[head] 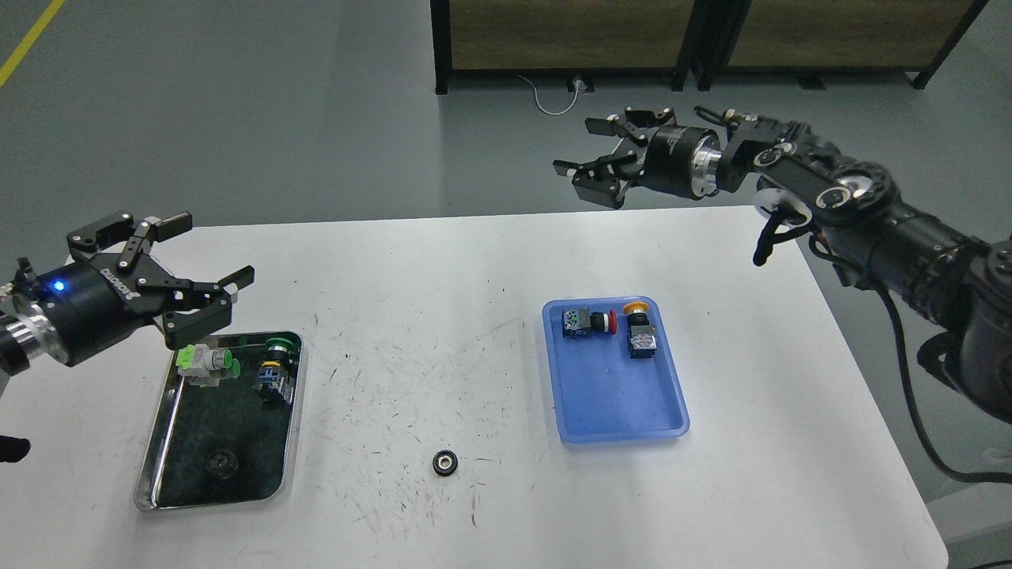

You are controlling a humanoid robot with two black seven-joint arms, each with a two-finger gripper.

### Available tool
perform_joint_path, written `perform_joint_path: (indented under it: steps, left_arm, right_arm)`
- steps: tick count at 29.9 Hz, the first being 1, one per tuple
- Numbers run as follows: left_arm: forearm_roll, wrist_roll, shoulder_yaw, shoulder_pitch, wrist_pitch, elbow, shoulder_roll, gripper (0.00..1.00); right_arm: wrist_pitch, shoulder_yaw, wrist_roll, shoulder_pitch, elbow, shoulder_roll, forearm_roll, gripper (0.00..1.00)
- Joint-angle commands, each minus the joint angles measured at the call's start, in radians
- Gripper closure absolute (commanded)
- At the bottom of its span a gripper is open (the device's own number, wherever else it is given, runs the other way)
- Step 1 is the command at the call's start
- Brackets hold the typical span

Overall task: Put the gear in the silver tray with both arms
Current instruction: 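Withdraw the right gripper away from the table, then reach the left gripper to the black gear on the table and grasp it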

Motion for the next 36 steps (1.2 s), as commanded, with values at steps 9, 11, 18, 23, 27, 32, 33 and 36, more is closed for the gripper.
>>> perform_joint_path:
  steps: [9, 11, 18, 23, 27, 32, 33, 36]
  left_arm:
    - [0.191, 0.006, 0.147, 0.074, 0.106, 0.009, -0.344, 0.02]
    - [0.227, 0.006, 0.187, 0.089, 0.138, 0.032, -0.418, 0.02]
    - [0.284, 0.004, 0.245, 0.136, 0.157, 0.179, -0.605, 0.02]
    - [0.277, -0.007, 0.248, 0.161, 0.155, 0.284, -0.659, 0.02]
    - [0.271, -0.019, 0.248, 0.169, 0.154, 0.305, -0.66, 0.02]
    - [0.27, -0.033, 0.247, 0.193, 0.149, 0.363, -0.674, 0.02]
    - [0.27, -0.037, 0.247, 0.202, 0.148, 0.377, -0.688, 0.02]
    - [0.268, -0.039, 0.247, 0.216, 0.148, 0.414, -0.702, 0.02]
  right_arm:
    - [-0.011, 0.002, -0.011, 0.142, -0.027, -0.19, 0.098, 0.2]
    - [-0.021, -0.004, -0.012, 0.142, -0.037, -0.197, 0.098, 0.2]
    - [-0.03, -0.012, -0.018, 0.134, -0.046, -0.204, 0.096, 0.2]
    - [-0.03, -0.019, -0.018, 0.133, -0.046, -0.215, 0.096, 0.2]
    - [-0.03, -0.021, -0.018, 0.131, -0.046, -0.217, 0.096, 0.2]
    - [-0.031, -0.022, -0.017, 0.124, -0.048, -0.214, 0.096, 0.19]
    - [-0.031, -0.022, -0.017, 0.12, -0.048, -0.212, 0.096, 0.19]
    - [-0.031, -0.022, -0.015, 0.116, -0.053, -0.212, 0.096, 0.19]
